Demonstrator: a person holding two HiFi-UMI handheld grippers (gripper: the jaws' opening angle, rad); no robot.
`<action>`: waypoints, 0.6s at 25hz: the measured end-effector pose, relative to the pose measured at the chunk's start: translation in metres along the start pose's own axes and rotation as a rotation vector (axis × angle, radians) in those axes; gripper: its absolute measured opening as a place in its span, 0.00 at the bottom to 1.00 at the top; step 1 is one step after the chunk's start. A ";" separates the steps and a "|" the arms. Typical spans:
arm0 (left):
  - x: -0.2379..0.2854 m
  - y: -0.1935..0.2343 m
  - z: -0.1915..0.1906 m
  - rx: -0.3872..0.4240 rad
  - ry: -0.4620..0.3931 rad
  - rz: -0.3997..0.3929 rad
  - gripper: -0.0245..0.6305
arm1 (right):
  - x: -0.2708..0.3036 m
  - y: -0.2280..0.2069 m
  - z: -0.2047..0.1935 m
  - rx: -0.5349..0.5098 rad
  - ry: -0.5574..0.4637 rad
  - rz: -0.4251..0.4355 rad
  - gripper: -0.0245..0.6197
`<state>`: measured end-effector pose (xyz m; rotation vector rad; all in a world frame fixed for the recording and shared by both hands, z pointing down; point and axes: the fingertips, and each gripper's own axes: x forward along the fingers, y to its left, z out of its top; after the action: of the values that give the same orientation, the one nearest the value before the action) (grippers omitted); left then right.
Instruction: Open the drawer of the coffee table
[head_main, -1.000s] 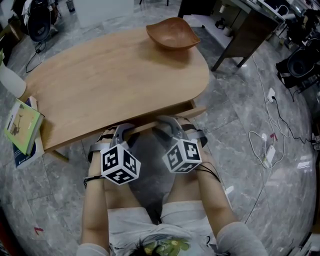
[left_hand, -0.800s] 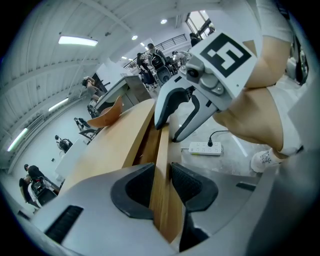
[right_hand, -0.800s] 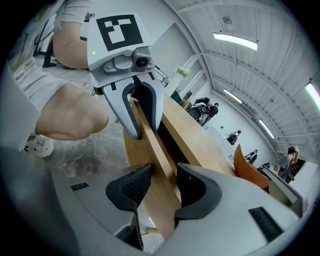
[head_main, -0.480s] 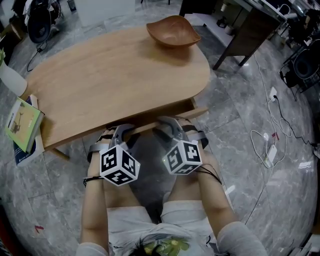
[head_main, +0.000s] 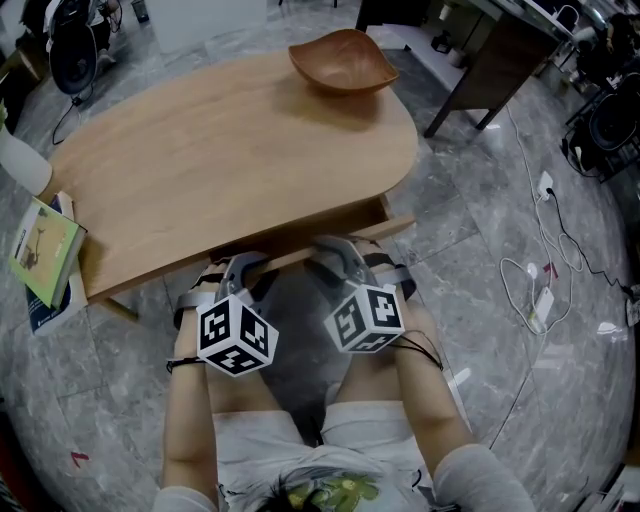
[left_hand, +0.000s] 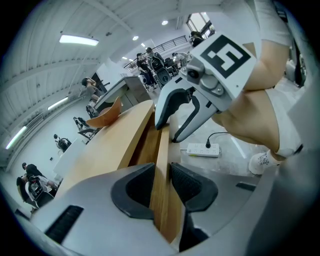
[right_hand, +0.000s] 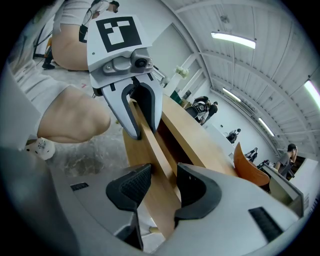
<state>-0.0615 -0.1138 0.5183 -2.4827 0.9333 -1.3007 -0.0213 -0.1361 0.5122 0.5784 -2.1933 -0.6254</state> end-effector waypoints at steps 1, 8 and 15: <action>0.000 0.000 0.000 0.000 -0.001 0.000 0.21 | 0.000 0.000 0.000 0.001 0.000 -0.001 0.29; -0.002 -0.002 -0.001 -0.003 -0.004 -0.002 0.21 | 0.000 0.002 0.001 -0.003 0.016 -0.004 0.29; -0.003 -0.005 0.000 -0.006 -0.015 -0.009 0.21 | -0.003 0.004 0.000 0.000 0.019 -0.006 0.29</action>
<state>-0.0607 -0.1079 0.5183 -2.5004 0.9257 -1.2826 -0.0206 -0.1307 0.5128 0.5889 -2.1744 -0.6202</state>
